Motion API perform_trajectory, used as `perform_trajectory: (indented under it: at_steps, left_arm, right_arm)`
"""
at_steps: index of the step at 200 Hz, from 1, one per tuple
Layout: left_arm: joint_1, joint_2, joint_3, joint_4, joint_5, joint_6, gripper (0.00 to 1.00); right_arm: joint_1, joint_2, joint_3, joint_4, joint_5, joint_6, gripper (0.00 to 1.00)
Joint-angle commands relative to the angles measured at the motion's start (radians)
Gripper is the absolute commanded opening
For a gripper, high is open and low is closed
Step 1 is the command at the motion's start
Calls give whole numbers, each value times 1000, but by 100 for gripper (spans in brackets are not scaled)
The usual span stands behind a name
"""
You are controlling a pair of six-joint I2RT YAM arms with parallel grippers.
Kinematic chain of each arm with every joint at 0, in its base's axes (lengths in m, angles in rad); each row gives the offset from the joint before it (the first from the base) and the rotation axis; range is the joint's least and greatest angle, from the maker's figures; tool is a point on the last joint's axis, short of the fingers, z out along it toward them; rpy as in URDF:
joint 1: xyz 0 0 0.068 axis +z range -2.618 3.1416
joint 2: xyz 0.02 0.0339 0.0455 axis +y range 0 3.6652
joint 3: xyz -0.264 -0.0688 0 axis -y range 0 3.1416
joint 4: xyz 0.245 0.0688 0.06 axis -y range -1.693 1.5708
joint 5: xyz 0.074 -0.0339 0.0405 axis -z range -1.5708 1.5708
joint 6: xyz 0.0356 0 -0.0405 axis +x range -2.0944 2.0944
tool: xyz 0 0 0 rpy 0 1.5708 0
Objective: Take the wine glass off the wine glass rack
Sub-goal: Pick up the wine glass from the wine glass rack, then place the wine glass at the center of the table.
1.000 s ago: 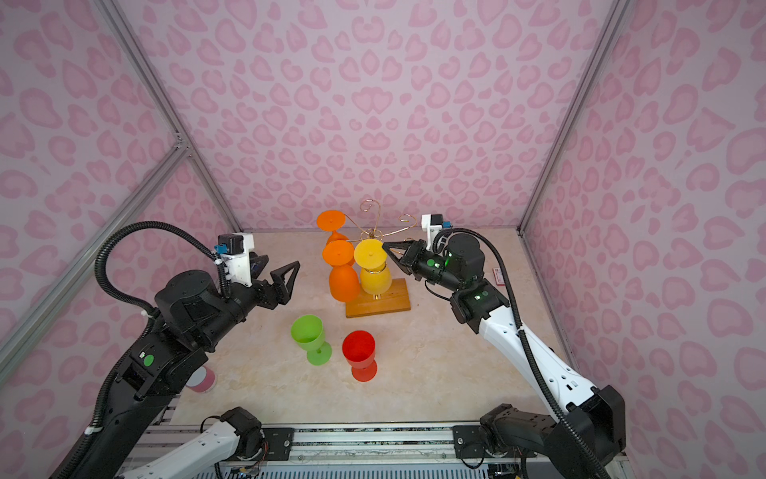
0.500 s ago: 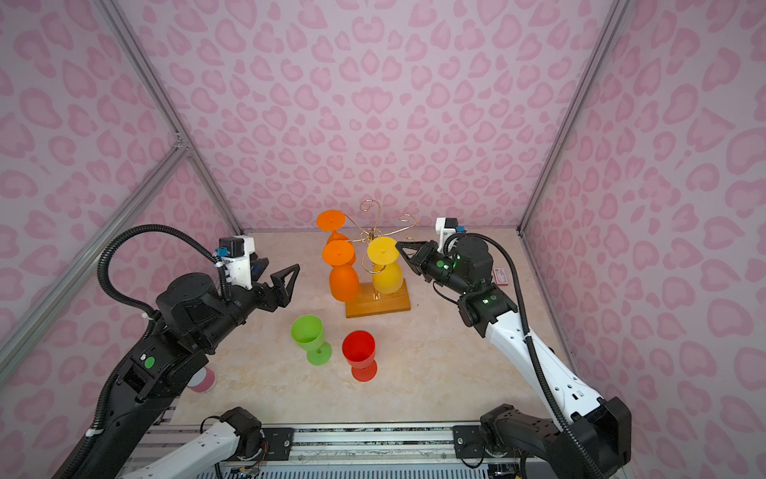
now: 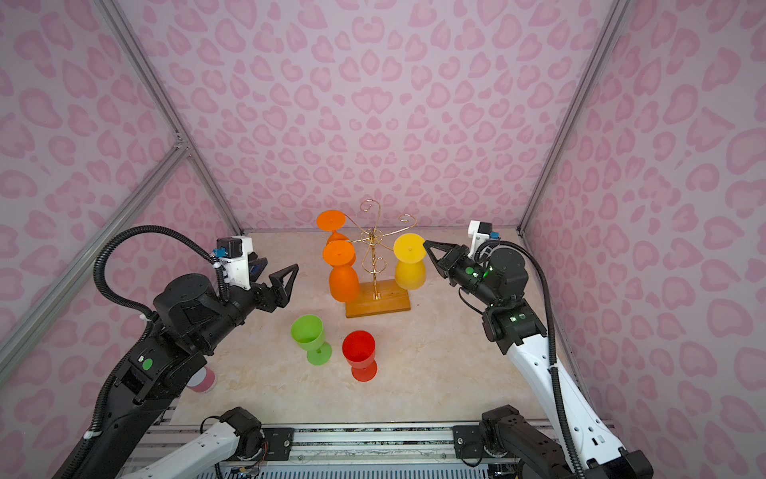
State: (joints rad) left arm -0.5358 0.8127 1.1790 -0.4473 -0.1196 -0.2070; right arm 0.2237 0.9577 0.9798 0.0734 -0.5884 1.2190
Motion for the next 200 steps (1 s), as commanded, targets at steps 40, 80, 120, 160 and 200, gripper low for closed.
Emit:
perform_trajectory:
  at_steps: [40,80,120,160,200]
  left_arm:
    - [2,32,16,58,88,-10,85]
    - [2,64,11,198,326,-35,84]
    - [2,134,12,416,653,-59,84]
    - [2,282,40,630,938,-101,85]
    - [2,415,83,858,1124,-166,81]
  right_arm:
    - [-216,-148,-15,131,-204,159,0]
    - [-270,-148,-21,520,-242,343,0]
    - [-268,-75,-18,951,-210,506,0]
    - [-225,33,-4,1307,-143,649,0]
    - [-141,100,3,1405,-137,658,0]
